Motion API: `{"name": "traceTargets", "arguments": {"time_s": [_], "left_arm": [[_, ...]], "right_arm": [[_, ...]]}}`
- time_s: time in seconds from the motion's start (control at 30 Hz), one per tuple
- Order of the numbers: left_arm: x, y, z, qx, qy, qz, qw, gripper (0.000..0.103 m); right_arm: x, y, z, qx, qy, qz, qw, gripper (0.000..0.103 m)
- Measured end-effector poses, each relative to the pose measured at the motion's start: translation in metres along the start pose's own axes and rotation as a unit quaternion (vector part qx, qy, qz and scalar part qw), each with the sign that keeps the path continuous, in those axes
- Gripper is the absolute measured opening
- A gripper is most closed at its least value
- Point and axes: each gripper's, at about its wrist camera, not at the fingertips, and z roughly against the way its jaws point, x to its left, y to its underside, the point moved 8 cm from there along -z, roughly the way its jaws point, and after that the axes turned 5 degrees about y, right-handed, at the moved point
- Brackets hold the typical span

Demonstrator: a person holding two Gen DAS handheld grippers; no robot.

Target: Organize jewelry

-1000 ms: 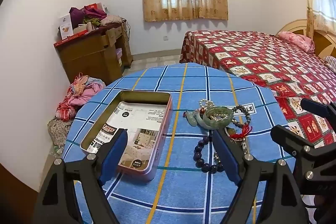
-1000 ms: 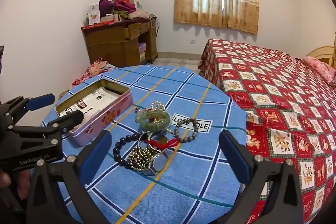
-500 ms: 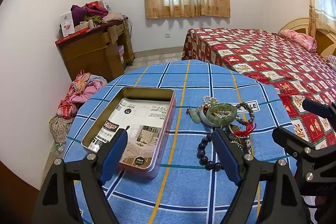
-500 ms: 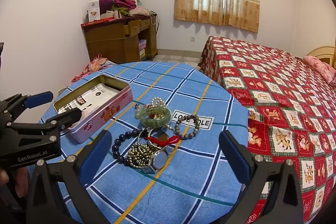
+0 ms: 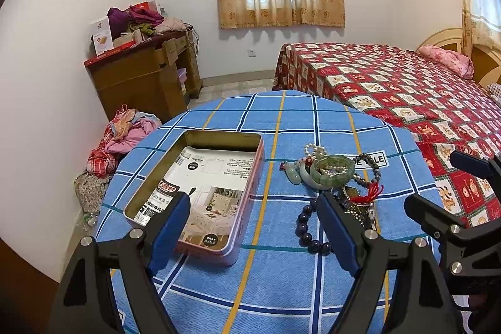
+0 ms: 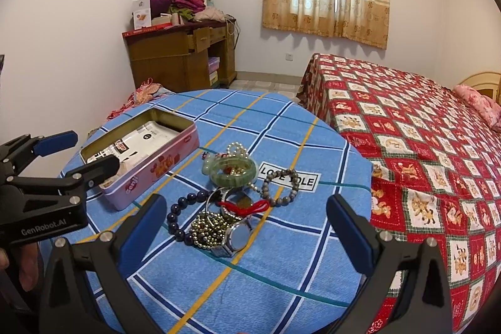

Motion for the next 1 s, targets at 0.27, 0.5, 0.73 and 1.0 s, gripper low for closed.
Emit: {"name": "traceTargets", "arguments": {"time_s": [0.27, 0.5, 0.73, 1.0], "left_arm": [[0.0001, 0.0002, 0.0001, 0.0, 0.0, 0.0, 1.0, 0.083], [0.0001, 0.0005, 0.0001, 0.001, 0.0, -0.001, 1.0, 0.083], [0.0003, 0.0011, 0.0002, 0.001, 0.0, 0.0, 1.0, 0.083], [0.0001, 0.002, -0.0001, 0.001, 0.0, 0.0, 1.0, 0.083]], "right_arm": [[0.0005, 0.0004, -0.0001, 0.001, 0.0, 0.002, 1.0, 0.103], [0.0018, 0.0006, 0.0001, 0.001, 0.0, 0.002, 1.0, 0.103], [0.0025, 0.0, -0.0004, 0.001, 0.001, 0.002, 1.0, 0.103], [0.0041, 0.0024, -0.0012, 0.002, 0.002, 0.005, 1.0, 0.103]]}}
